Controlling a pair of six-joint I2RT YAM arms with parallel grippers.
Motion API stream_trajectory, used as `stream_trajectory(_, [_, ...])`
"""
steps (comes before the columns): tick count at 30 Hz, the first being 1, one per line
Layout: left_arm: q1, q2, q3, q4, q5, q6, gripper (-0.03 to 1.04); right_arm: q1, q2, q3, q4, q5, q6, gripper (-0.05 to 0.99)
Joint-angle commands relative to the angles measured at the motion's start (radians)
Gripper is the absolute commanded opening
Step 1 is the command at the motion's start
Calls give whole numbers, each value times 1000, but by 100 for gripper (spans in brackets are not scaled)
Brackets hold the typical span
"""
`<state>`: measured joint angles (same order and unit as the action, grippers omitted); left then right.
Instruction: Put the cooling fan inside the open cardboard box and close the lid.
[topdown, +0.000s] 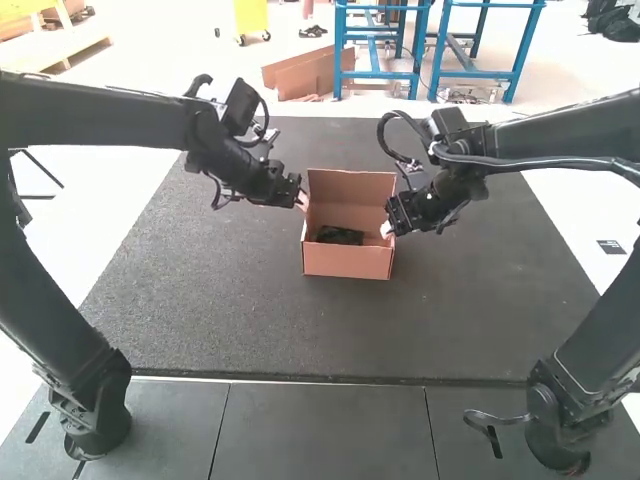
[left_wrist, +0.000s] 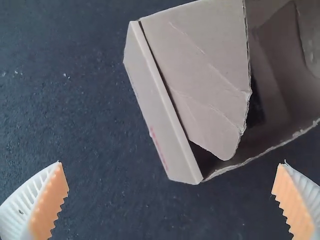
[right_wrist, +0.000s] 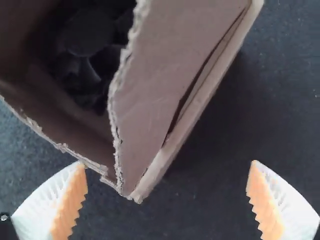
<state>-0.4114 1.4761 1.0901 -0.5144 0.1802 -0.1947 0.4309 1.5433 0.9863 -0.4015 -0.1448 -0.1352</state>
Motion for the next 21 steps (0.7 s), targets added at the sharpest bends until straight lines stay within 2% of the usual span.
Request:
stream_trajectory(1, [3,-53,-10,-1,-19,40,97,6,-57,40,1,33,49,92])
stream_trajectory(4, [13,-59,-7,-1,-93,57,97,2,-74,46,-8,33,48,92])
stream_trajectory(7, [29,-59,7,33,-202,86,97,-14,-109,49,-10,30,45,92])
stream_trajectory(10, [36,-57,28,99,-326,158,97,-41,-152,63,-36,30,31,91])
stream_trajectory(11, [37,-56,40,125,-352,179,97,-50,-169,71,-51,30,31,91])
stream_trajectory(14, [39,-39,82,175,-395,218,97,-83,-235,86,-65,36,34,91])
stream_trajectory(16, [39,-16,117,182,-395,216,97,-112,-279,87,-65,56,25,91])
stream_trajectory(18, [36,12,152,194,-395,218,97,-139,-311,83,-69,108,6,91])
stream_trajectory(21, [34,52,202,209,-393,218,97,-176,-327,71,-62,149,3,91])
